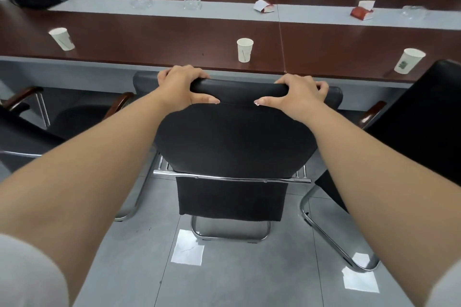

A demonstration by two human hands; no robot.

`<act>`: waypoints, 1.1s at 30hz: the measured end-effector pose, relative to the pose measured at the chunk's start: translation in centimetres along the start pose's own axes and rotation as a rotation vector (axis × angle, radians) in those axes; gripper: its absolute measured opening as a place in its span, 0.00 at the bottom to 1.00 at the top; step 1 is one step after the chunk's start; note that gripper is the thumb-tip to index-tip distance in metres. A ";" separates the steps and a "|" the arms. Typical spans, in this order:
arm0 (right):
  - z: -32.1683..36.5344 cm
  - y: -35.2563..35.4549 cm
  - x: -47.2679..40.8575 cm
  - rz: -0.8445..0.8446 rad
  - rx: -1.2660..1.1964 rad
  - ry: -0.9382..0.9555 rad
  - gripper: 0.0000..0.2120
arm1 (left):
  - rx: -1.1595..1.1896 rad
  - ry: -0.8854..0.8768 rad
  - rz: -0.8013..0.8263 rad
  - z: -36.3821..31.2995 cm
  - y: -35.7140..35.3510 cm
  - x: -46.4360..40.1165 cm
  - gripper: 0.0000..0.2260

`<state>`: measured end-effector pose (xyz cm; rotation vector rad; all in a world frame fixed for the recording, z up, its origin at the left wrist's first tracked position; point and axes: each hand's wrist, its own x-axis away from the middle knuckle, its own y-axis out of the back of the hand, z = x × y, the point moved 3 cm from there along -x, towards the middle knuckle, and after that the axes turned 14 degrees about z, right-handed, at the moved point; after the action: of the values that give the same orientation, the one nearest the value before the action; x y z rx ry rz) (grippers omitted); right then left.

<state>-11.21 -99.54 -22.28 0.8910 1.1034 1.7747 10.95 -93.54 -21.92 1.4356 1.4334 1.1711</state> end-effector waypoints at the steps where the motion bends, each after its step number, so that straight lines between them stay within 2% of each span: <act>1: 0.0 -0.1 0.0 0.009 0.000 -0.005 0.30 | 0.000 0.003 -0.004 0.0 0.1 0.0 0.29; 5: -0.1 -0.2 0.3 0.019 0.002 -0.009 0.30 | 0.013 0.019 0.014 -0.2 -0.1 0.4 0.29; 8: -0.6 0.0 1.0 0.037 0.014 0.056 0.27 | 0.024 0.014 -0.009 -0.8 -0.5 1.4 0.26; 10: -1.1 0.0 1.8 0.036 -0.032 0.139 0.26 | 0.183 -0.028 -0.049 -1.4 -0.9 2.6 0.20; 14: -0.5 -1.4 3.8 -0.080 -0.357 0.267 0.26 | 0.553 -0.140 -0.134 -3.3 -3.5 5.6 0.14; 17: 0.0 -3.8 5.7 -0.193 -0.580 0.288 0.23 | 0.702 -0.162 -0.191 -4.3 -6.2 7.7 0.11; 20: 0.0 -6.8 7.4 -0.184 -0.730 0.259 0.19 | 0.858 -0.095 -0.098 -4.5 -8.2 9.2 0.08; 25: -0.4 -11.7 9.8 0.061 -0.941 0.070 0.13 | 0.967 -0.026 0.030 -4.7 -11.1 11.0 0.05; 29: -1.6 -13.7 11.5 0.096 -0.984 -0.044 0.09 | 1.026 -0.017 0.141 -5.9 -13.8 11.5 0.05; 33: -3.4 -14.0 13.9 0.116 -1.044 -0.045 0.07 | 1.088 -0.036 0.226 -8.4 -15.8 12.2 0.05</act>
<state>-15.67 -84.40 -34.57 0.3296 -0.0019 2.0403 -2.28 -81.09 -33.80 2.3536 2.0421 0.4154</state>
